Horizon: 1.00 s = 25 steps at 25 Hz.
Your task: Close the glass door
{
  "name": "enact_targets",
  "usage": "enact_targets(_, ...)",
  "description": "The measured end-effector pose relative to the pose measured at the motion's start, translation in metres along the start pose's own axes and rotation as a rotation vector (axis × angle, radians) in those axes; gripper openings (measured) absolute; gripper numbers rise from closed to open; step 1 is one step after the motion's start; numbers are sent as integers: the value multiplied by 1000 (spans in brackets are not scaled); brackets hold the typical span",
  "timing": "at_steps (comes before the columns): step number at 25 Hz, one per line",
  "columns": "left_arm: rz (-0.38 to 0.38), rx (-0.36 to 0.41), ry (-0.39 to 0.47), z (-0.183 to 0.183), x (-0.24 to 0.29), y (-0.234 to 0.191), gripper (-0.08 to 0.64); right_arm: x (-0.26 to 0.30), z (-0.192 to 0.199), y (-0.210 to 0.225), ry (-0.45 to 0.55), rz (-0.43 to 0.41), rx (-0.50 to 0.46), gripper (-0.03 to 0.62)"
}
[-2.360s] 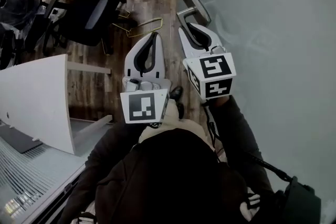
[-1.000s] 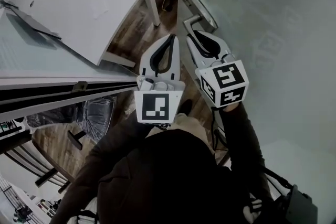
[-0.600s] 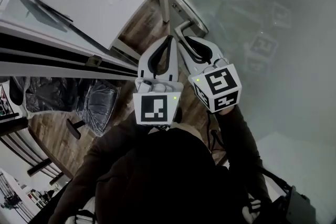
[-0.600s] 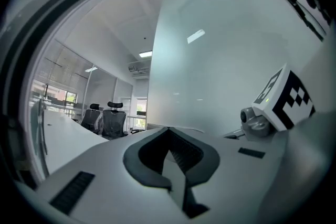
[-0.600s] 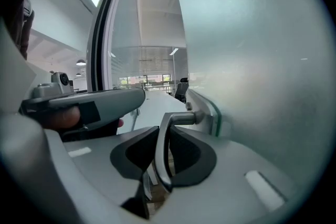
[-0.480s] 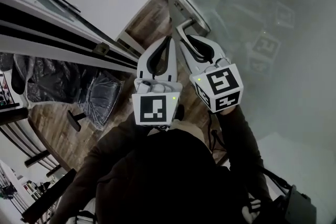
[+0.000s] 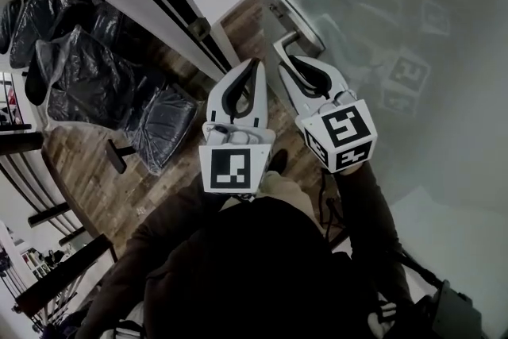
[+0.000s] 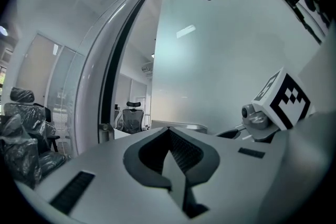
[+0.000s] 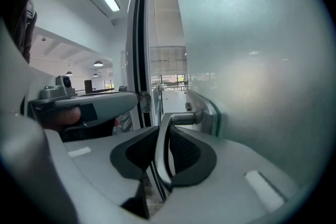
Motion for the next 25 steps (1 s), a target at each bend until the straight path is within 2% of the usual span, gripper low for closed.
enact_targets(4, 21, -8, 4, 1, -28, -13, -4, 1, 2, -32, -4, -33, -16, 63)
enact_targets(9, 44, -13, 10, -15, -70, -29, -3, -9, -5, -74, -9, -51, -24, 63)
enact_targets(18, 51, 0, 21, -16, -100, -40, -4, -14, 4, -104, -17, -81, -27, 61)
enact_targets(25, 51, 4, 34, -29, -112, -42, -3, -20, -3, -121, -25, -108, -32, 60)
Point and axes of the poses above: the fingertips, and each gripper's own axes: x forward along the fingers, y to its right, z out of its underside, the point moved 8 cm from there along -x, backward along the fingers, and after that the axes turned 5 degrees about z, right-handed, at the moved point
